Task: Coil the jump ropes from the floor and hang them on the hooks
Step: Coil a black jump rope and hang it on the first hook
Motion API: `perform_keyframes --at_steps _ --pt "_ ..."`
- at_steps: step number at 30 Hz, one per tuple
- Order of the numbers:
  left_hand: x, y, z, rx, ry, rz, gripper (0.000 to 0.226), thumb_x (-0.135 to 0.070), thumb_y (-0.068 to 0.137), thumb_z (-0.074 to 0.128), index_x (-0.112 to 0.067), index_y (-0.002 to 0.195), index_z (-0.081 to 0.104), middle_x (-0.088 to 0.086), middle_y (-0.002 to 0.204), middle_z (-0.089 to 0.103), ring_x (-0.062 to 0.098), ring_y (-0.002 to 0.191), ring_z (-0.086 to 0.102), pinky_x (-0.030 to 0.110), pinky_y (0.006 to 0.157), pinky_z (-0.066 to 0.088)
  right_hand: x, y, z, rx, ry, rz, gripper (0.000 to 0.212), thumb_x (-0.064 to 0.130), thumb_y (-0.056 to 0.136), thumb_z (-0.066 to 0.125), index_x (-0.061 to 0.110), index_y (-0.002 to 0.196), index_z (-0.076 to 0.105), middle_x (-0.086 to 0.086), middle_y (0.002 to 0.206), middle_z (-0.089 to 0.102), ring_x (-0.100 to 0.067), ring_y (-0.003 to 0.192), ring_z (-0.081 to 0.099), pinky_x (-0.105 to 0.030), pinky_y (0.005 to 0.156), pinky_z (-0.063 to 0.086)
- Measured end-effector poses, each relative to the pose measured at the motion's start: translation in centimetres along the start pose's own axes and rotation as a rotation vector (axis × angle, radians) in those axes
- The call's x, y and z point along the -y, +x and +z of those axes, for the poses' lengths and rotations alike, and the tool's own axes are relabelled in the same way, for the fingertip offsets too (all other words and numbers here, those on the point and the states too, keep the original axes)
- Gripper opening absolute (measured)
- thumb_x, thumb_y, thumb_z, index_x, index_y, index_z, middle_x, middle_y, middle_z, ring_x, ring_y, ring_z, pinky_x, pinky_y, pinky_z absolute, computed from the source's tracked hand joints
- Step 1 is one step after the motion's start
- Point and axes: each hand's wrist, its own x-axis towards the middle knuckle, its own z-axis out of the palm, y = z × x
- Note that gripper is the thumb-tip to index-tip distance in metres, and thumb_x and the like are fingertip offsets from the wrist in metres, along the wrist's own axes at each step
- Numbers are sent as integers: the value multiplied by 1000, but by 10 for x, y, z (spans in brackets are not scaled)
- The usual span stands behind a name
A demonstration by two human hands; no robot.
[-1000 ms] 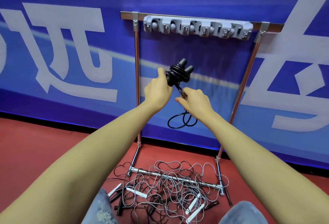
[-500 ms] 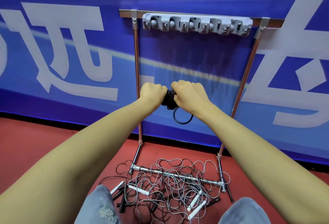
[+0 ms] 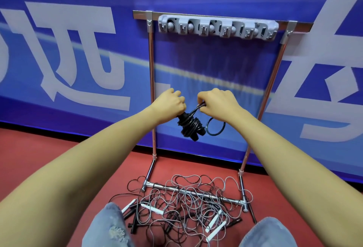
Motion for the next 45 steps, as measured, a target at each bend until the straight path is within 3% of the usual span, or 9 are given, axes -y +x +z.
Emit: perform_keyframes --at_steps 3,9,15,18,21,31,35,38,45 --pt "-1 -5 -8 -21 -3 122 35 -23 37 88 -22 45 55 -6 46 46 16 46 47 21 47 31 -6 7 -4 -34 -198 -53 34 43 97 47 14 84 59 -3 76 58 -27 80 59 -29 64 29" --pt "1 -8 1 -324 -236 123 17 -21 71 65 -14 64 52 2 60 49 23 56 50 30 59 27 -4 11 6 -74 -143 1 48 39 102 36 18 59 33 -1 68 49 -26 71 41 -31 68 23" --pt "-18 -1 -25 -305 -1150 -561 40 -28 82 71 -12 99 38 6 74 56 30 65 46 35 55 26 2 0 19 -116 229 228 11 7 88 47 9 78 47 -16 79 59 -39 80 55 -32 63 28" --pt "-25 13 -33 -308 -1178 -843 39 -30 84 63 -14 103 33 3 75 56 33 70 50 35 54 29 8 2 20 -83 240 236 18 18 98 41 6 108 50 -17 87 58 -40 82 56 -35 63 36" --pt "-24 21 -26 -244 -1140 -986 34 -29 87 57 -12 104 33 5 82 58 35 79 56 35 58 32 10 1 18 -88 189 168 20 19 98 42 4 110 47 -16 92 60 -37 80 55 -35 62 36" --pt "-27 16 6 174 -616 -909 39 -23 95 51 -2 123 34 15 101 65 36 89 63 33 59 34 23 -11 14 97 -23 -56 25 31 102 42 12 86 43 -4 78 44 -27 71 45 -32 61 34" --pt "-25 13 9 253 -398 -744 32 -7 89 51 -5 119 38 8 98 67 30 84 65 26 47 21 26 -14 10 77 -115 -109 22 32 101 42 14 91 48 -2 76 48 -27 75 51 -32 62 34" --pt "-24 12 3 290 -247 -571 30 -4 87 53 -7 115 42 5 98 67 27 86 66 25 46 16 24 -13 9 38 -152 -120 29 36 101 42 9 105 53 -7 94 62 -29 88 61 -31 62 33" --pt "-28 12 -6 353 -98 -223 18 -4 91 45 -11 101 58 5 101 66 26 93 61 28 59 26 20 -11 13 58 88 24 52 55 89 55 9 111 45 -5 81 53 -32 85 59 -33 59 33"
